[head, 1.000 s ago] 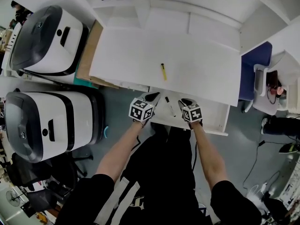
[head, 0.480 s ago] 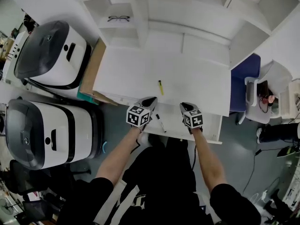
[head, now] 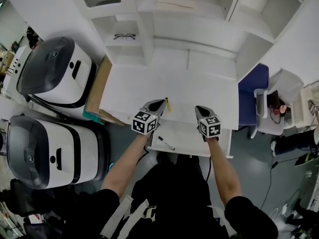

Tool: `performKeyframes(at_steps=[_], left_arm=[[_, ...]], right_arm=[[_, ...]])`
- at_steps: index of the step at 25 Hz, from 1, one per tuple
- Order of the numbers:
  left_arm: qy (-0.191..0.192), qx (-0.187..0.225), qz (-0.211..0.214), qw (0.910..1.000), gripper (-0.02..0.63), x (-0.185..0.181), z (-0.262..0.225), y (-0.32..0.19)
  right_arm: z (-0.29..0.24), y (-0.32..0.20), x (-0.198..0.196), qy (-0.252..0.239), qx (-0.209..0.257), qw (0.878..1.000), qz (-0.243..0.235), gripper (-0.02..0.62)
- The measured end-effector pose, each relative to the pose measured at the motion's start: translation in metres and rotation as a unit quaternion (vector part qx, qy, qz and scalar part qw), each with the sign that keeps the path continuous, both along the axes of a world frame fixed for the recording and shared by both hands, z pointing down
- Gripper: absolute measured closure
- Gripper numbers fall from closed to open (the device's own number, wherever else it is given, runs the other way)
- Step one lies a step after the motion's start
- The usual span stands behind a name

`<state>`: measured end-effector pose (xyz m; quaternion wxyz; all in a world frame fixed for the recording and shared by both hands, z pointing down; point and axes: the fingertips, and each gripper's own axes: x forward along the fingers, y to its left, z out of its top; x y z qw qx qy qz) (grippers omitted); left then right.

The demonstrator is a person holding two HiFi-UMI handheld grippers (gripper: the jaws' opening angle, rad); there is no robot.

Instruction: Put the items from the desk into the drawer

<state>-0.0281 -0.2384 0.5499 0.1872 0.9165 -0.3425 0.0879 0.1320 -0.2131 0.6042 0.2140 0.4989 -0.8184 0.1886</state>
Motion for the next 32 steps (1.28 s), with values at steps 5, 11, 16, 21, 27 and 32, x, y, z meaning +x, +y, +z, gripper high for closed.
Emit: performKeyframes(at_steps=[5,11,16,21,27,32], left_arm=[[0.017,0.035,-0.003,0.9993,0.606,0.008,-0.042,-0.011],[0.031,0.077,-0.008,0.9965,0.606,0.019,-0.082,-0.016],[0.034,0.091,-0.007,0.9952,0.606,0.023,-0.096,-0.015],[0.034,0.093,-0.01,0.9951,0.606,0.021,-0.098,-0.016],[0.033,0.088,-0.015,0.9955,0.606,0.017,-0.094,-0.016],[0.033,0.09,-0.016,0.9953,0.606,0.019,-0.094,-0.014]], right_arm=[[-0.056,-0.016,0.013,-0.008,0.055,0.998,0.017,0.591],[-0.107,-0.026,0.023,-0.017,0.108,0.994,0.028,0.591],[-0.125,-0.026,0.024,-0.022,0.126,0.991,0.029,0.591],[-0.132,-0.027,0.024,-0.023,0.134,0.99,0.032,0.591],[-0.133,-0.025,0.025,-0.024,0.133,0.99,0.031,0.558],[-0.131,-0.023,0.022,-0.023,0.127,0.992,0.012,0.498]])
